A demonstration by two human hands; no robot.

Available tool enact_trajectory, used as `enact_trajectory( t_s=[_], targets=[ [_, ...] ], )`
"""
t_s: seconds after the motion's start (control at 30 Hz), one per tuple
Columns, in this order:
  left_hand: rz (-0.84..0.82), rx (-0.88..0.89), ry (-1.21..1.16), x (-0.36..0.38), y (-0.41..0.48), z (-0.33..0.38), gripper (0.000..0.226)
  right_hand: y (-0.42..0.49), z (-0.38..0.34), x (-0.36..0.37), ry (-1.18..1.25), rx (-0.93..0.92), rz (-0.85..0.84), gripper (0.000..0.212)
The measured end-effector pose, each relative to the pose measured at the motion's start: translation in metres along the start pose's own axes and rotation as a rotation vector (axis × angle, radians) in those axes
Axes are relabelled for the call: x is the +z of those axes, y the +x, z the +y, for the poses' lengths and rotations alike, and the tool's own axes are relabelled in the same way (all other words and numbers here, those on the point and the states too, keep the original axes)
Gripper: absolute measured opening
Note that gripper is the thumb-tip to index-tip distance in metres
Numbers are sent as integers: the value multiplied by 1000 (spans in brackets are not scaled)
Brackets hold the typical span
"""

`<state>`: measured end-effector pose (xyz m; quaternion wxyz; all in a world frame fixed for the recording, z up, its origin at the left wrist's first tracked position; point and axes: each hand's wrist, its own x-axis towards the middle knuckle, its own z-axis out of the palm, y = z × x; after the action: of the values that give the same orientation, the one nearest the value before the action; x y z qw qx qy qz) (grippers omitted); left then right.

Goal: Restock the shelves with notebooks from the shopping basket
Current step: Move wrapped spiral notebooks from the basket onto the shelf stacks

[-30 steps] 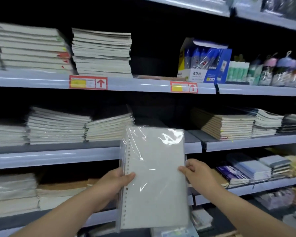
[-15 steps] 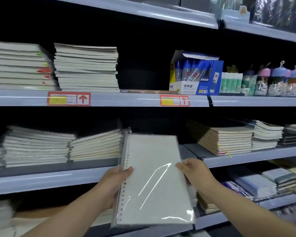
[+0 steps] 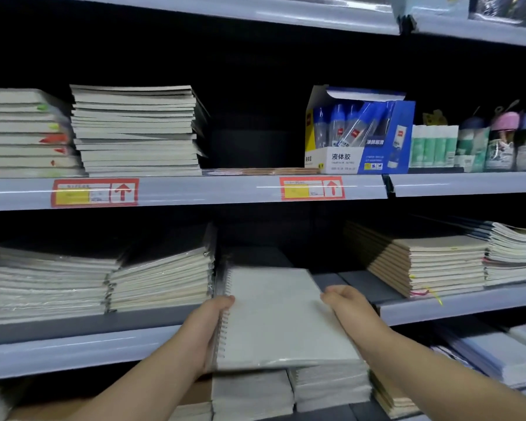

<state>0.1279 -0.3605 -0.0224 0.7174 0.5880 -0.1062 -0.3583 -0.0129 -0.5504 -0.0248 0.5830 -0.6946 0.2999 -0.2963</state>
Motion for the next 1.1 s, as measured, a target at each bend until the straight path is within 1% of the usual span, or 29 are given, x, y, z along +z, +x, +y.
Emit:
enact_trajectory(
  t_s=[0.03, 0.13, 0.2, 0.33, 0.43, 0.47, 0.57, 0.63, 0.73, 0.77, 0.83, 0.9, 0.97, 1.03, 1.1],
  targets=[
    [-8, 4, -28, 0, 1, 3, 28, 2, -2, 0, -3, 5, -7, 6],
    [-45, 25, -67, 3, 2, 11, 30, 16, -2, 1, -28, 26, 4, 16],
    [-71, 42, -91, 4, 1, 12, 30, 27, -2, 2, -31, 36, 8, 14],
    [-48, 105, -28, 4, 1, 12, 29, 48, -1, 4, -95, 32, 13, 14],
    [-16, 193, -6, 5, -1, 13, 23, 61, 0, 8, -113, 16, 21, 14],
    [-15, 218, 3, 5, -2, 12, 29, 66, 1, 9, -113, 18, 20, 13],
    [-40, 291, 113, 2, -1, 8, 64, 76, 3, 14, -99, 51, 37, 13],
    [-86, 338, 217, -1, -2, 7, 79, 81, 4, 16, -89, 65, 48, 17],
    [-128, 345, 374, -2, -6, 6, 98, 85, 5, 17, -82, 71, 30, 13],
    [-124, 345, 427, -2, -6, 6, 98, 86, 5, 17, -84, 68, 29, 10],
    [-101, 355, 502, -5, -2, 5, 89, 85, 9, 17, -85, 54, 57, 5],
    [-65, 389, 525, -8, 4, 4, 80, 81, 11, 18, -87, 26, 91, 7],
    [4, 429, 525, -6, 10, 3, 72, 78, 11, 18, -137, -17, 105, 9],
    [107, 475, 547, -4, 16, 2, 65, 74, 7, 18, -191, -58, 83, 17],
    [212, 529, 605, -3, 25, 2, 59, 67, 1, 21, -267, -97, 1, 29]
  ],
)
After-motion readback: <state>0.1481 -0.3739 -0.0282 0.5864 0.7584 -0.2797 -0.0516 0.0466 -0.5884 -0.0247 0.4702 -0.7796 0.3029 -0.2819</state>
